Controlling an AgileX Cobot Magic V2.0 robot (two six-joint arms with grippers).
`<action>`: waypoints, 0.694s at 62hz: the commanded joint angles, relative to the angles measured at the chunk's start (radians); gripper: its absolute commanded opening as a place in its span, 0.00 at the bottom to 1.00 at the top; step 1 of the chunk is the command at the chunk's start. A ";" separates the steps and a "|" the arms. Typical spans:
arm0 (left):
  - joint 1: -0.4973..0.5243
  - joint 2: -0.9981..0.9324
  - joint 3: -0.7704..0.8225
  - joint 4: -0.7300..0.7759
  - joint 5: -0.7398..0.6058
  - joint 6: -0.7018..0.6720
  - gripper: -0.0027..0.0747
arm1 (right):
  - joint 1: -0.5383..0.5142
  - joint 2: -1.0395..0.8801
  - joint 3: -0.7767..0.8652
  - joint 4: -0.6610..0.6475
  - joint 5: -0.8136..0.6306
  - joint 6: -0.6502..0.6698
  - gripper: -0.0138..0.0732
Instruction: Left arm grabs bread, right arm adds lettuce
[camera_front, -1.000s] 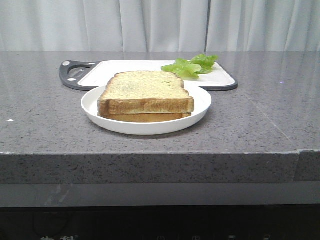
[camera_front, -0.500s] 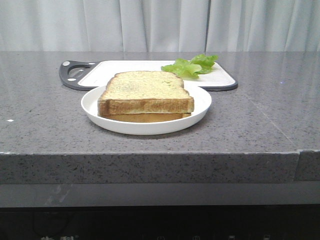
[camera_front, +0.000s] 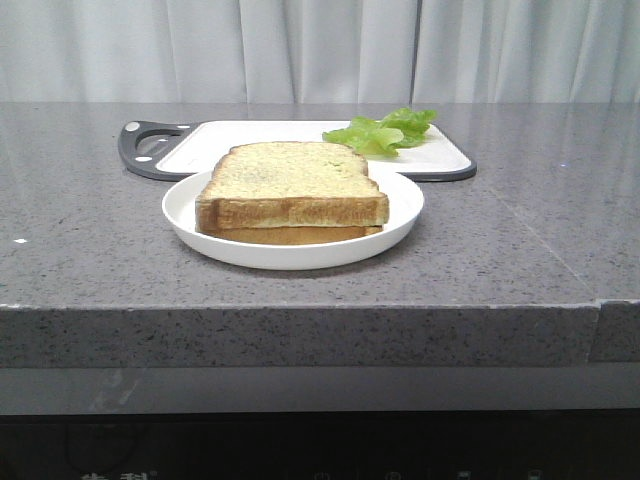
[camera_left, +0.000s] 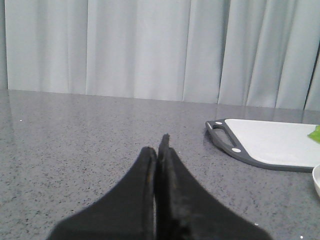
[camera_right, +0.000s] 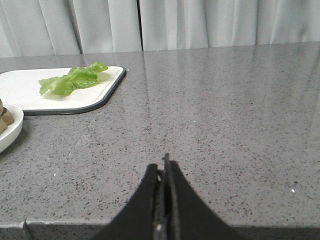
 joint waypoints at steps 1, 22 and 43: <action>0.002 -0.018 -0.087 -0.029 -0.049 -0.004 0.01 | -0.008 -0.022 -0.089 -0.008 -0.029 -0.006 0.02; 0.002 0.119 -0.478 -0.029 0.280 -0.004 0.01 | -0.008 0.073 -0.393 -0.023 0.224 -0.007 0.02; 0.002 0.397 -0.744 -0.029 0.584 -0.004 0.01 | -0.008 0.329 -0.644 -0.023 0.464 -0.006 0.02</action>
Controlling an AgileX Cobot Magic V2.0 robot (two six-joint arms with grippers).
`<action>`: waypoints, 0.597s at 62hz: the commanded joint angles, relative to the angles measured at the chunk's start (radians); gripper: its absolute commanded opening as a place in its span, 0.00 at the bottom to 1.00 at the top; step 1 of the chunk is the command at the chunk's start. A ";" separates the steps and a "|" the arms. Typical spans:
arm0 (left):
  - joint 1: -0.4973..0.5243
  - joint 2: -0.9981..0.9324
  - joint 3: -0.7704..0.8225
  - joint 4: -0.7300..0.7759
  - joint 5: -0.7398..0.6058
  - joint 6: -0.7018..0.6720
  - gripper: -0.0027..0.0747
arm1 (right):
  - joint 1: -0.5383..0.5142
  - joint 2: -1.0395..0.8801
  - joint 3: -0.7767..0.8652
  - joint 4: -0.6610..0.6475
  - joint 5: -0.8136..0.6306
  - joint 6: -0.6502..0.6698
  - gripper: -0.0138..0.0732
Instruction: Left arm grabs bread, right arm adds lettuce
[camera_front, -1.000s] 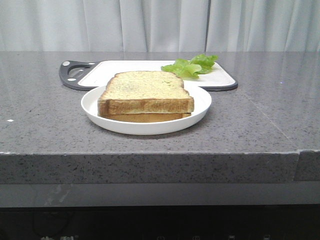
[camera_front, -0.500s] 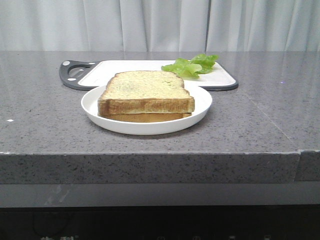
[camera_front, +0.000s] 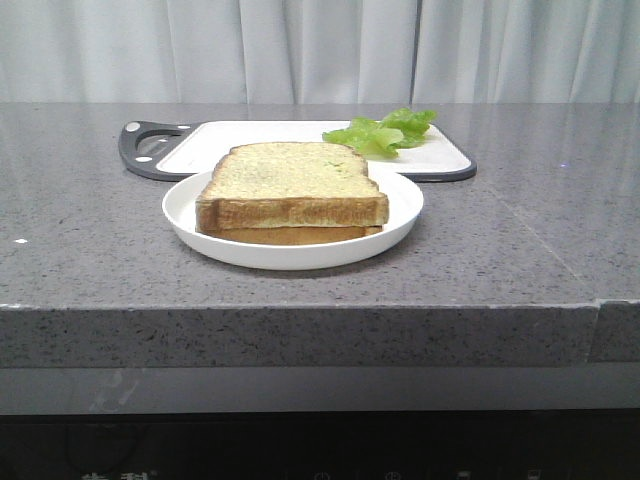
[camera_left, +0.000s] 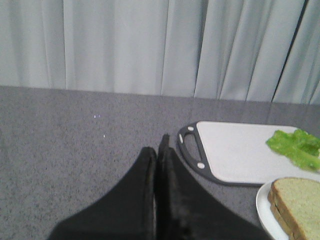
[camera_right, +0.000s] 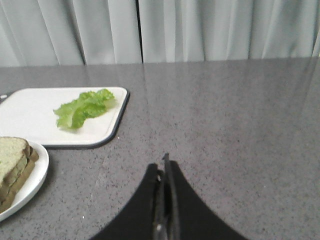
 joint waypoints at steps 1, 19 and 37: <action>0.002 0.068 -0.045 -0.010 -0.023 -0.004 0.01 | -0.008 0.074 -0.059 -0.016 0.009 -0.006 0.02; 0.002 0.165 -0.023 -0.021 -0.023 -0.004 0.01 | -0.008 0.180 -0.057 -0.016 0.049 -0.006 0.02; 0.002 0.224 -0.016 -0.029 -0.022 -0.004 0.07 | -0.008 0.199 -0.057 -0.016 0.065 -0.006 0.06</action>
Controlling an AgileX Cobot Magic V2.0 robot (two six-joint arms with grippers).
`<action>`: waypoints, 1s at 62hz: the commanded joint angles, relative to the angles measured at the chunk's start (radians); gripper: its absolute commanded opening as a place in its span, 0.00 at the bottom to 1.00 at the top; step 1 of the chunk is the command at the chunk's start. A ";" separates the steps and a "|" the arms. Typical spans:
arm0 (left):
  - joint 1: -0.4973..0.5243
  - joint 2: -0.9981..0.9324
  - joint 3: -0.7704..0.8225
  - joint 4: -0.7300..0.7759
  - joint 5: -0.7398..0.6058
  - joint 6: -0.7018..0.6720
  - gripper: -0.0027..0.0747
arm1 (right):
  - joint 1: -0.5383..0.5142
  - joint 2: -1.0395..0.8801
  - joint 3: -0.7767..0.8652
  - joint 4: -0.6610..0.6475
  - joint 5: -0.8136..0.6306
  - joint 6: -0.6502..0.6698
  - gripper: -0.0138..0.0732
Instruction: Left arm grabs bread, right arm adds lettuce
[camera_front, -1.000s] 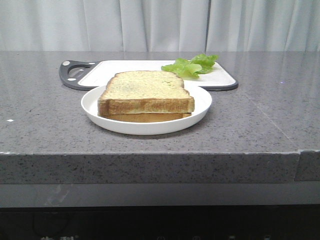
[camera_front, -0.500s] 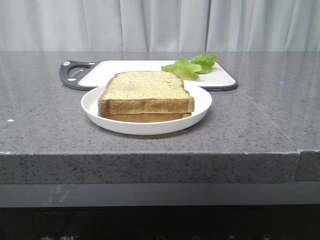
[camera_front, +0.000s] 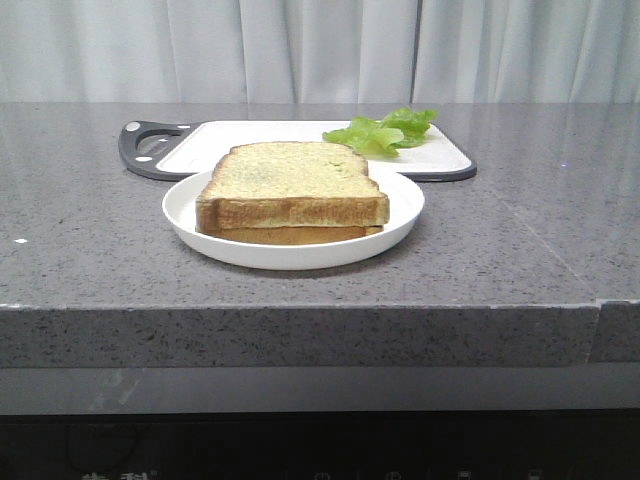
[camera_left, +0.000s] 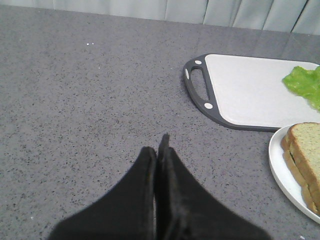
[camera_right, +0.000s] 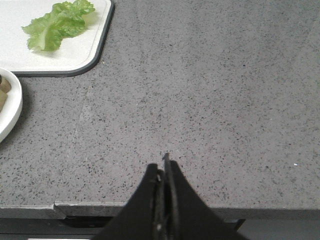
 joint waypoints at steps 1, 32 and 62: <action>0.002 0.030 -0.025 -0.015 -0.071 -0.004 0.09 | -0.008 0.014 -0.035 -0.016 -0.055 -0.006 0.07; -0.014 0.179 -0.041 -0.104 0.002 0.005 0.70 | -0.008 0.014 -0.035 -0.015 -0.046 -0.006 0.65; -0.414 0.454 -0.186 -0.121 -0.071 0.027 0.70 | -0.008 0.014 -0.035 -0.015 -0.046 -0.006 0.65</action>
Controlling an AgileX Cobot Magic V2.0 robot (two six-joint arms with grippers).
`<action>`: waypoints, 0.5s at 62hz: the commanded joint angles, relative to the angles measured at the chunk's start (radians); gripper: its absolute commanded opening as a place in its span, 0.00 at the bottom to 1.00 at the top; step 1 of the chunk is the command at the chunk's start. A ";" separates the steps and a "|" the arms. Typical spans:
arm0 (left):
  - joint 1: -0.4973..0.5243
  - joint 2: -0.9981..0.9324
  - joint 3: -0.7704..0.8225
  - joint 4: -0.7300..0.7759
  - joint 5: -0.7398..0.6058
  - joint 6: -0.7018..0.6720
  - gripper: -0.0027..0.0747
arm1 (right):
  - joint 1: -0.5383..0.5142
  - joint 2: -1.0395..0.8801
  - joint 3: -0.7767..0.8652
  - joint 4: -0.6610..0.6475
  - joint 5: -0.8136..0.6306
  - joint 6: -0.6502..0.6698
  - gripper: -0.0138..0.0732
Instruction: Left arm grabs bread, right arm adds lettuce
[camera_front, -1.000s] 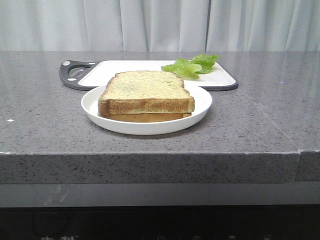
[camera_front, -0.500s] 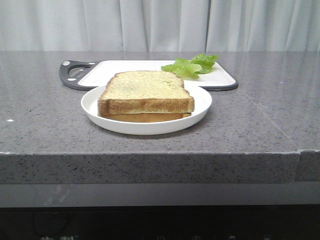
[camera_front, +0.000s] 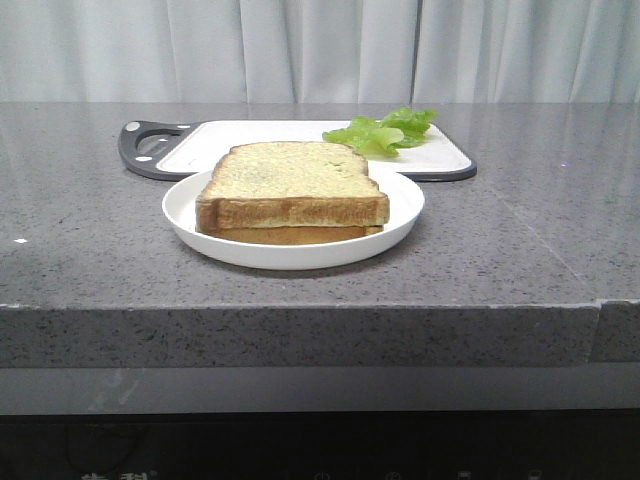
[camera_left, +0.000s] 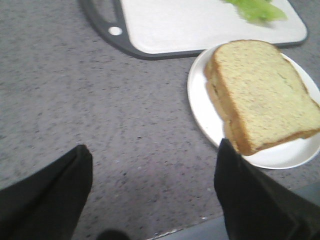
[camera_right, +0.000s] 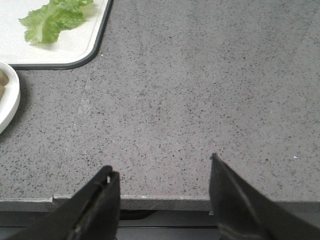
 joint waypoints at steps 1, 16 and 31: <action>-0.087 0.058 -0.070 -0.024 -0.086 0.002 0.70 | -0.008 0.014 -0.035 -0.015 -0.067 -0.006 0.65; -0.171 0.314 -0.271 -0.034 0.094 -0.078 0.70 | -0.008 0.014 -0.035 -0.015 -0.066 -0.006 0.65; -0.171 0.544 -0.460 -0.137 0.225 -0.078 0.70 | -0.008 0.014 -0.035 -0.015 -0.066 -0.006 0.65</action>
